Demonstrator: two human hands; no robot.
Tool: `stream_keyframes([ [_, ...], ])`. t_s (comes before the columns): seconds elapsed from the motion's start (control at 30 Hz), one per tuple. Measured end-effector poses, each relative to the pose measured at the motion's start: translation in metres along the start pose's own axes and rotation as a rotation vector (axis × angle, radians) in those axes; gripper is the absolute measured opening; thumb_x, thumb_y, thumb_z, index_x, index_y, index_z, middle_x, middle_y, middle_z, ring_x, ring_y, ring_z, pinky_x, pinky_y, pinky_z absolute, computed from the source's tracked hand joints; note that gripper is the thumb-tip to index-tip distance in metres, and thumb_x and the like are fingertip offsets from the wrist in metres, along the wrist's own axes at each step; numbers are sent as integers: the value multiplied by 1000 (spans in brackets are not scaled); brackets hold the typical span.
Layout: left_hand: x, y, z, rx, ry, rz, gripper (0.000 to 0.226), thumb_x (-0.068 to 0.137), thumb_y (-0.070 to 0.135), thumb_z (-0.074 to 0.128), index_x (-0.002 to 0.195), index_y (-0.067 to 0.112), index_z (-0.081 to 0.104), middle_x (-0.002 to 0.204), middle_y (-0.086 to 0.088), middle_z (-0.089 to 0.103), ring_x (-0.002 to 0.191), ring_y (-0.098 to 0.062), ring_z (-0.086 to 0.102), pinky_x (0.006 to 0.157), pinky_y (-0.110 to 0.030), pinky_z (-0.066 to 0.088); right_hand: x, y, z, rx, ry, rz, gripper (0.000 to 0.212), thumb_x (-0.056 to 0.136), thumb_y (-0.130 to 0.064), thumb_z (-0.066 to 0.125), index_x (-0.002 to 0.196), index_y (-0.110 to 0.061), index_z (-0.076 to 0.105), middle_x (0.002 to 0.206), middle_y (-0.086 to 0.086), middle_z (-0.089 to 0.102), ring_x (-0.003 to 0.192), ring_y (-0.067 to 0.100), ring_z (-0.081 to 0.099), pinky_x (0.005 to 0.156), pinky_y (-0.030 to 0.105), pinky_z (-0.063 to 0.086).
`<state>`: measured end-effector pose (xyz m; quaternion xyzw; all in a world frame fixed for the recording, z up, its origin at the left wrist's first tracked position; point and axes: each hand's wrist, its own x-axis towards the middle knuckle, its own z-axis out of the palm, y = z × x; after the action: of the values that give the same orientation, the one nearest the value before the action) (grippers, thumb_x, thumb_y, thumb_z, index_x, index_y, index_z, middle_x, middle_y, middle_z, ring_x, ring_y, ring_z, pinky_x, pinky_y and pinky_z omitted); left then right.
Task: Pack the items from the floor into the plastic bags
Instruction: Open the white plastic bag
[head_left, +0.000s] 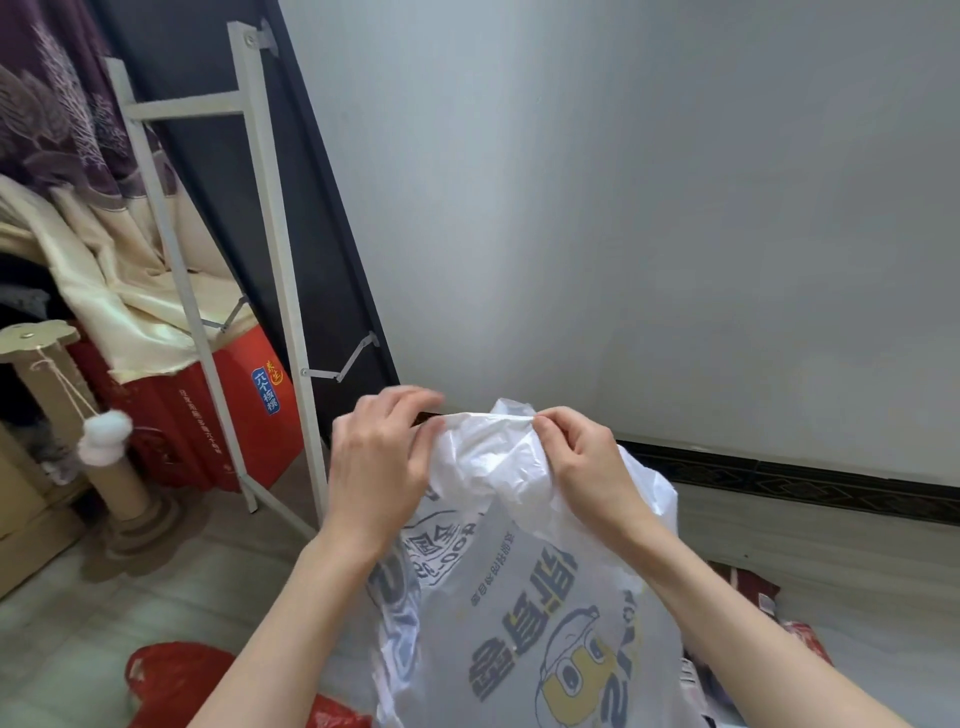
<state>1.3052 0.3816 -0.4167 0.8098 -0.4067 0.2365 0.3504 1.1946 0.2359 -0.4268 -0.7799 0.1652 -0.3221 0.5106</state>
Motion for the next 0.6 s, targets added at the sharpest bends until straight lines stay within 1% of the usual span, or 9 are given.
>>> stream_keyframes([
  [0.03, 0, 9, -1, -41, 7, 118, 35, 88, 39, 49, 116, 19, 58, 117, 4, 59, 109, -16, 52, 91, -30, 33, 1, 0, -2, 30, 8, 18, 24, 94, -12, 48, 74, -2, 56, 53, -12, 38, 49, 2, 34, 51, 16, 29],
  [0.1, -5, 25, 3, -136, -154, 341, 62, 80, 54, 52, 130, 19, 42, 132, 2, 50, 122, -10, 43, 102, -27, 29, 1, -2, -7, 88, 1, 39, 23, 95, -11, 47, 76, -7, 59, 52, -13, 40, 48, 0, 34, 50, 14, 30],
  [0.17, -12, 32, 13, -141, -319, 447, 83, 70, 62, 58, 136, 19, 31, 139, 2, 43, 126, -10, 37, 105, -27, 27, 0, -4, -11, 141, -6, 56, 23, 95, -11, 46, 79, -9, 62, 61, -5, 48, 55, 0, 40, 54, 13, 34],
  [0.2, -15, 31, 17, -134, -344, 459, 84, 70, 62, 58, 136, 19, 29, 139, 2, 41, 124, -11, 38, 104, -27, 29, -1, -4, -13, 167, -7, 74, 24, 95, -12, 46, 79, -10, 63, 67, 0, 52, 62, 4, 44, 59, 15, 37],
  [0.27, -18, 27, 21, -127, -314, 445, 71, 75, 56, 55, 131, 20, 32, 132, 4, 39, 116, -13, 42, 97, -26, 34, -2, -5, -16, 227, -28, 129, 24, 95, -15, 48, 79, -10, 64, 74, 7, 56, 71, 13, 48, 68, 24, 40],
  [0.33, -18, 26, 21, -142, -286, 436, 51, 82, 43, 54, 124, 21, 35, 120, 2, 41, 103, -16, 47, 88, -27, 41, -3, -5, -18, 269, -65, 180, 22, 94, -16, 50, 79, -10, 66, 76, 8, 59, 73, 17, 51, 70, 31, 41],
  [0.47, -23, 26, 21, -107, -246, 414, 38, 77, 2, 63, 106, 19, 46, 97, -4, 52, 77, -15, 49, 63, -30, 49, -6, -2, -20, 135, -76, 124, 19, 91, -12, 54, 79, -18, 67, 79, -3, 67, 77, 9, 60, 73, 21, 47],
  [0.53, -22, 24, 20, -86, -238, 344, 25, 79, 4, 57, 98, 20, 50, 90, -3, 54, 68, -18, 52, 54, -33, 50, -7, 1, -22, 5, -46, 32, 19, 90, -13, 55, 79, -25, 65, 82, -9, 67, 83, 10, 63, 79, 26, 50],
  [0.6, -18, 19, 18, -55, -213, 252, 12, 81, 15, 52, 92, 19, 53, 82, -4, 56, 61, -23, 56, 49, -34, 49, -9, 3, -25, -114, -11, -88, 8, 87, -21, 60, 82, -25, 64, 86, -13, 64, 85, 8, 62, 82, 30, 51],
])
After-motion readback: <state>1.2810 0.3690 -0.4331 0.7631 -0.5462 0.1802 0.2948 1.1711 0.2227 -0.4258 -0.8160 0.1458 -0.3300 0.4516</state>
